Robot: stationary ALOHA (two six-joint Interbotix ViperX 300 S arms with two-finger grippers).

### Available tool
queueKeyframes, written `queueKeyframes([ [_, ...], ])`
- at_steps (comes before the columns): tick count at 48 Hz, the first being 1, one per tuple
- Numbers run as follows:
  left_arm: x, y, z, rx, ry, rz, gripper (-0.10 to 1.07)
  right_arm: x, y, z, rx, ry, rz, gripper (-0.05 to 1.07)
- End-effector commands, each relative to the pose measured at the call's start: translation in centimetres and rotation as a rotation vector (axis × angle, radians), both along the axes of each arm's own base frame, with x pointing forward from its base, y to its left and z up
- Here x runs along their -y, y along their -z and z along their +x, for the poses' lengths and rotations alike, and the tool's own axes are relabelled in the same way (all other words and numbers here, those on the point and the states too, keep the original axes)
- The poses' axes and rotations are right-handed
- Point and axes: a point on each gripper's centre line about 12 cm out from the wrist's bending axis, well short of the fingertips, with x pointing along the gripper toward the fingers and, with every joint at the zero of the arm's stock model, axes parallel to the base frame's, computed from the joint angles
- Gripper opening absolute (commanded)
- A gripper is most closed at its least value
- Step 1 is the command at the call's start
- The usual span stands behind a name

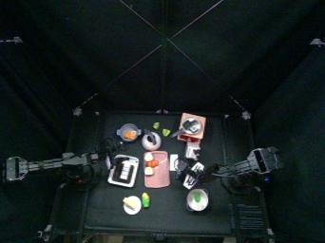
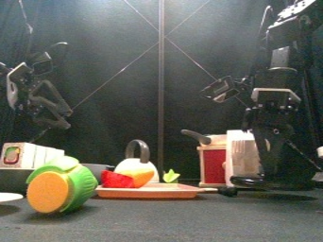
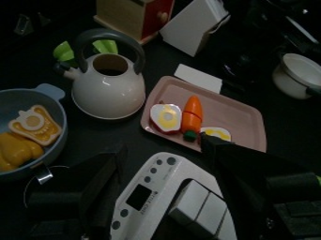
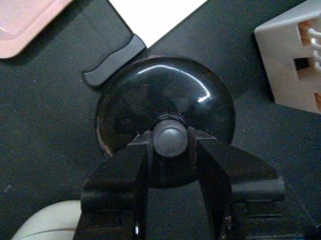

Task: Place pot lid on pan

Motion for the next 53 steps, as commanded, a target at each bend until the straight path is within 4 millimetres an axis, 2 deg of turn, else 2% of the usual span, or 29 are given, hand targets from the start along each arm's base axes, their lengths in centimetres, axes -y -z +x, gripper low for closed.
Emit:
queueKeyframes([
  [1, -0.1, -0.5, 0.2, 0.017, -0.003, 0.006, 0.96, -0.3, -1.9, 0.9, 0.064, -0.009, 0.006, 0.60],
  [6, -0.1, -0.5, 0.2, 0.019, -0.003, 0.007, 0.96, -0.4, -3.1, 1.3, 0.095, -0.014, 0.003, 0.60],
  [13, -0.1, -0.5, 0.2, 0.019, -0.003, 0.007, 0.96, -0.4, -5.8, 2.4, 0.175, -0.037, -0.022, 0.60],
  [25, -0.2, -0.6, 0.3, 0.021, -0.003, 0.006, 0.96, 0.6, -12.1, 5.0, 0.365, -0.082, -0.119, 0.60],
  [30, -0.2, -0.6, 0.3, 0.020, -0.004, 0.007, 0.96, 2.6, -15.3, 6.0, 0.415, -0.027, -0.181, 0.60],
  [35, -0.2, -0.6, 0.3, 0.020, -0.004, 0.007, 0.96, 5.4, -17.3, 6.1, 0.390, 0.074, -0.232, 0.60],
  [40, -0.2, -0.5, 0.2, 0.017, -0.004, 0.006, 0.96, 8.0, -18.5, 6.0, 0.293, 0.130, -0.278, 0.60],
  [53, -0.2, -0.4, 0.1, 0.014, -0.009, 0.005, 0.96, 13.4, -21.4, 6.7, 0.163, 0.102, -0.286, 0.60],
])
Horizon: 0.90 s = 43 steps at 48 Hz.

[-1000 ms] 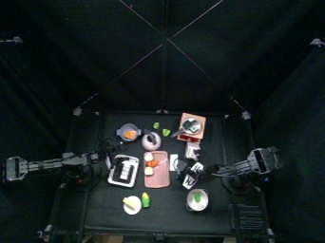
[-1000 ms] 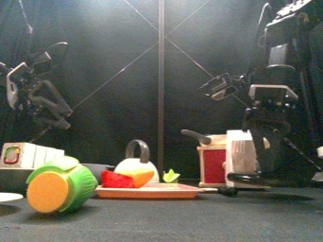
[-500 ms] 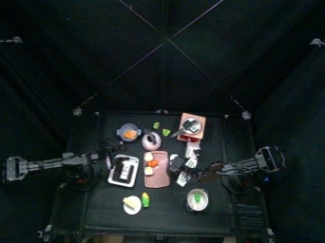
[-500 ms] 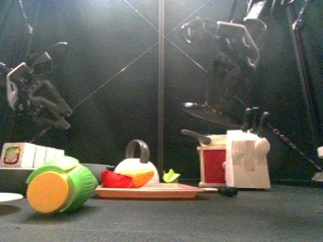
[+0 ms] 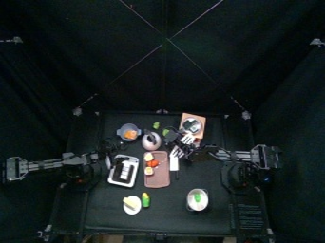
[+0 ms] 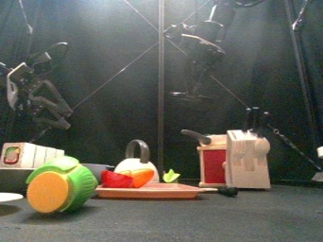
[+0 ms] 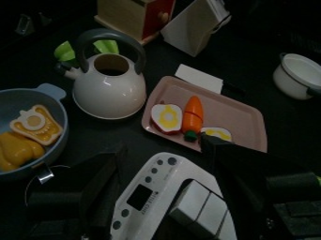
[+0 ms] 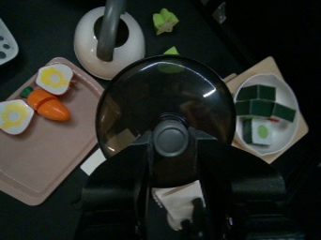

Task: Place pot lid on pan

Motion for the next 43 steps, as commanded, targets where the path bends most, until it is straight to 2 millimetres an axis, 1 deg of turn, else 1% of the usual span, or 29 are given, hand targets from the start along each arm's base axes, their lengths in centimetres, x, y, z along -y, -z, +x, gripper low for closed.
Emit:
queueKeyframes([
  [1, -0.2, -0.5, 0.2, 0.017, -0.005, 0.006, 0.96, 2.4, -2.7, -0.3, 0.032, 0.024, 0.007, 0.60],
  [4, -0.2, -0.5, 0.2, 0.017, -0.005, 0.006, 0.96, 4.2, -3.3, -1.0, 0.026, 0.044, 0.019, 0.60],
  [8, -0.2, -0.5, 0.2, 0.017, -0.005, 0.006, 0.96, 6.1, -3.6, -2.1, 0.020, 0.066, 0.048, 0.60],
  [16, -0.2, -0.4, 0.2, 0.016, -0.006, 0.006, 0.96, 10.5, -2.7, -5.2, 0.010, 0.165, 0.122, 0.59],
  [21, -0.2, -0.4, 0.2, 0.014, -0.006, 0.005, 0.96, 12.1, -2.2, -6.5, 0.019, 0.214, 0.136, 0.59],
  [24, -0.2, -0.4, 0.2, 0.016, -0.006, 0.006, 0.96, 13.1, -1.5, -7.4, 0.009, 0.242, 0.140, 0.59],
  [31, -0.2, -0.3, 0.1, 0.013, -0.009, 0.005, 0.96, 14.1, 0.4, -8.8, -0.017, 0.282, 0.160, 0.59],
  [37, -0.3, -0.4, 0.1, 0.014, -0.011, 0.005, 0.96, 14.1, 1.1, -8.7, -0.009, 0.271, 0.161, 0.59],
  [43, -0.3, -0.3, 0.1, 0.012, -0.012, 0.004, 0.96, 14.1, 1.2, -8.7, 0.000, 0.270, 0.170, 0.59],
])
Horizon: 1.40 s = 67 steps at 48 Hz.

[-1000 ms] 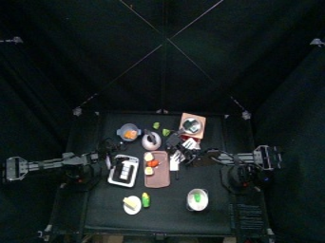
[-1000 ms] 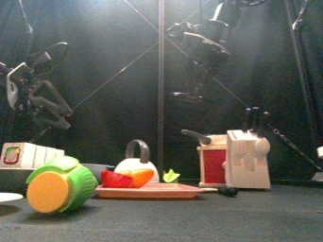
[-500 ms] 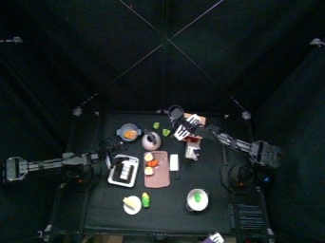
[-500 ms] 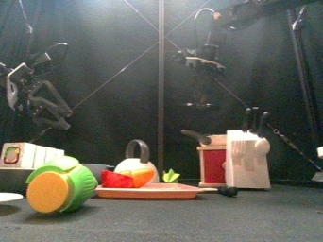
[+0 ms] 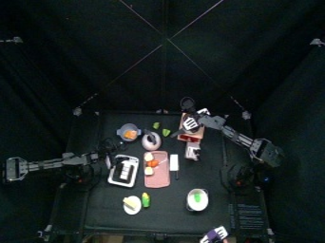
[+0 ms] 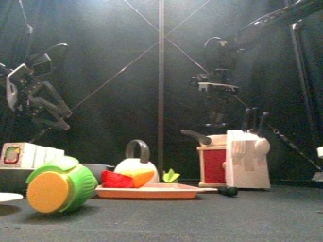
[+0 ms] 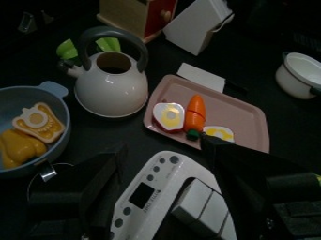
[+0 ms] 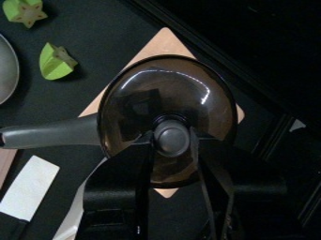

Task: Place pot lid on pan

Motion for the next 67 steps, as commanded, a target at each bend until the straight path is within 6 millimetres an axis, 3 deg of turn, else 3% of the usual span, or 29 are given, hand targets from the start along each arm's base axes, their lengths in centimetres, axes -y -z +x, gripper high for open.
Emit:
queueKeyframes([
  [1, -0.2, -0.5, 0.2, 0.017, -0.004, 0.006, 0.96, -0.3, -2.0, -0.5, 0.054, 0.001, -0.028, 0.59],
  [16, -0.2, -0.4, 0.2, 0.016, -0.007, 0.006, 0.96, -0.4, -1.8, -0.6, 0.067, 0.005, -0.006, 0.59],
  [44, -0.2, -0.4, 0.2, 0.012, -0.007, 0.006, 0.96, 0.9, 1.1, -0.1, -0.007, 0.014, 0.013, 0.59],
  [67, -0.2, -0.4, 0.1, 0.011, -0.007, 0.006, 0.96, 1.4, 1.6, -0.4, -0.033, 0.018, -0.005, 0.59],
])
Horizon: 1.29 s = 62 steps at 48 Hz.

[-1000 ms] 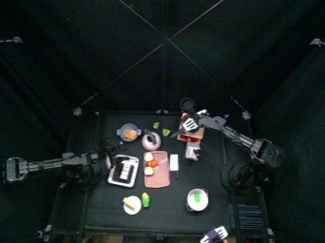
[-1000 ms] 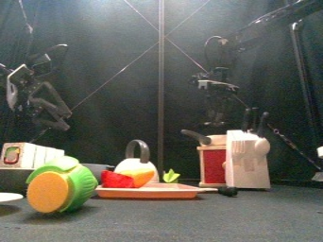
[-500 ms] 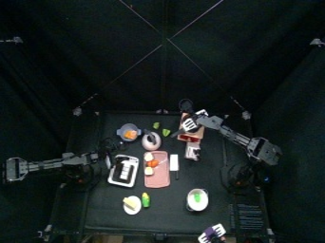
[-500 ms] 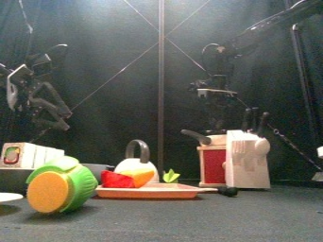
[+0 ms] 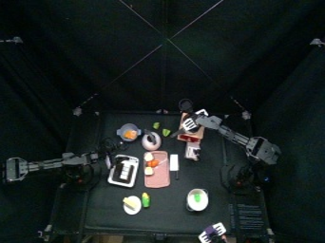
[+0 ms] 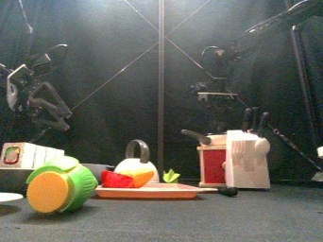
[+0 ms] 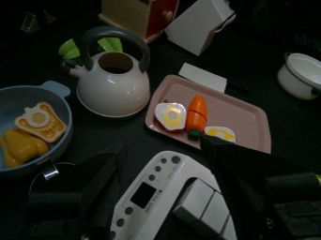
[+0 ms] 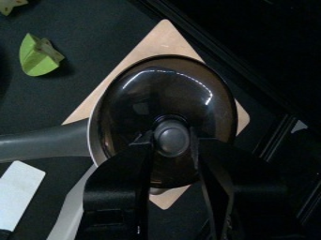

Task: Place pot lid on pan

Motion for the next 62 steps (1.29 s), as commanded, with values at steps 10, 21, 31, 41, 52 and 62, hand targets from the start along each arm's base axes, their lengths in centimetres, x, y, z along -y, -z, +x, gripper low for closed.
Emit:
queueKeyframes([
  [10, -0.15, -0.47, 0.23, 0.014, -0.003, 0.006, 0.96, 0.11, -0.61, -0.27, 0.017, 0.004, -0.016, 0.59],
  [21, -0.15, -0.47, 0.23, 0.014, -0.003, 0.006, 0.96, -0.15, -0.61, -0.03, 0.017, -0.005, -0.016, 0.59],
  [31, -0.14, -0.41, 0.20, 0.013, -0.003, 0.005, 0.96, -0.15, -0.72, -0.03, 0.020, -0.005, -0.017, 0.59],
  [41, -0.14, -0.41, 0.20, 0.013, -0.003, 0.005, 0.96, -0.17, -0.95, -0.07, 0.024, -0.005, -0.021, 0.59],
  [52, -0.14, -0.41, 0.20, 0.013, -0.003, 0.005, 0.96, -0.30, -1.06, -0.01, 0.028, -0.008, -0.022, 0.59],
  [62, -0.14, -0.41, 0.20, 0.013, -0.003, 0.005, 0.96, -0.37, -1.28, 0.06, 0.032, -0.011, -0.027, 0.59],
])
